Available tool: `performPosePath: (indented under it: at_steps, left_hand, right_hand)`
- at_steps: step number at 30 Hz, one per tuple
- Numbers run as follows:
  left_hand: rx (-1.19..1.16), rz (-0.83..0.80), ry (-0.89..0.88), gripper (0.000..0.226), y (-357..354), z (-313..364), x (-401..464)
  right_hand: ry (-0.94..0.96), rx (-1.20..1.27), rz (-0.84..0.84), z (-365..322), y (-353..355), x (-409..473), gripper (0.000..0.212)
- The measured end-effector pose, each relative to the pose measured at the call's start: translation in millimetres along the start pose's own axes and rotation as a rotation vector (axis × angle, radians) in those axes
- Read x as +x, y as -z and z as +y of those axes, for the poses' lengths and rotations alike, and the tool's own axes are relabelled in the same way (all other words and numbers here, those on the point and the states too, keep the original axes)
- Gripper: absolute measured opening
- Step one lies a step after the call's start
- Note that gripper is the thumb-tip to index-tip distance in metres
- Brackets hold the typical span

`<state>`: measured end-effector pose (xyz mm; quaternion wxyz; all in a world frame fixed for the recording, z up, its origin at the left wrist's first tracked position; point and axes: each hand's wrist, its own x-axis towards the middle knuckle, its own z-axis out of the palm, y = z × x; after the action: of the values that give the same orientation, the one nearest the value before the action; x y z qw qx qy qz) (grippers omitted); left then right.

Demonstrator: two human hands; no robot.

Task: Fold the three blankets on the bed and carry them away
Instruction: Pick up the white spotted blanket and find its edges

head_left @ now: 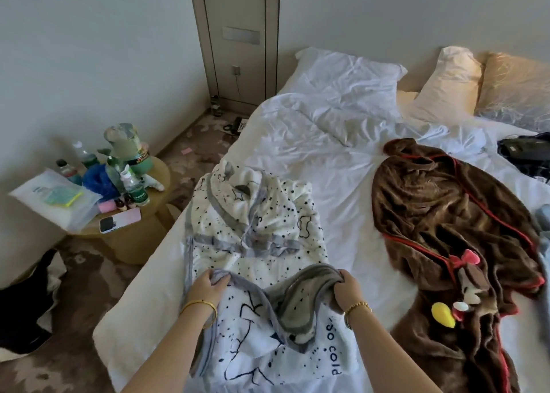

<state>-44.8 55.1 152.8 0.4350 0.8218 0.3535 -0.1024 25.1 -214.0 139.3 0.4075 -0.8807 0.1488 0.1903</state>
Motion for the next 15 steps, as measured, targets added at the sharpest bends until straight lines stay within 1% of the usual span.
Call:
performPosePath:
  at_steps: [3, 5, 7, 9, 10, 12, 15]
  left_hand:
    - [0.134, -0.056, 0.037, 0.04, -13.4, 7.4, 31.3]
    - [0.189, -0.051, 0.055, 0.035, -23.2, 7.8, 50.6]
    - [0.171, -0.002, 0.095, 0.032, -31.7, 7.0, 71.4]
    - [0.124, 0.069, 0.148, 0.033, -37.4, 8.0, 93.5]
    - [0.102, 0.096, 0.17, 0.034, -39.6, 7.3, 105.8]
    - [0.093, 0.092, 0.217, 0.034, -47.0, 1.5, 131.0]
    - [0.142, -0.001, 0.228, 0.023, -60.9, -11.3, 163.5]
  right_hand:
    - [-0.054, 0.042, -0.033, -0.9, -6.3, 40.5, 0.032]
    - [-0.096, 0.027, -0.042, 1.5, -16.2, 65.7, 0.031]
    - [-0.134, 0.056, -0.016, 5.1, -26.6, 89.3, 0.03]
    - [-0.161, 0.078, 0.046, 8.1, -36.6, 114.4, 0.03]
    - [-0.171, 0.066, 0.067, 9.0, -42.4, 127.3, 0.029]
    - [-0.185, 0.016, 0.084, 8.8, -54.9, 153.6, 0.029]
    - [-0.179, -0.152, 0.091, 11.8, -73.9, 186.9, 0.031]
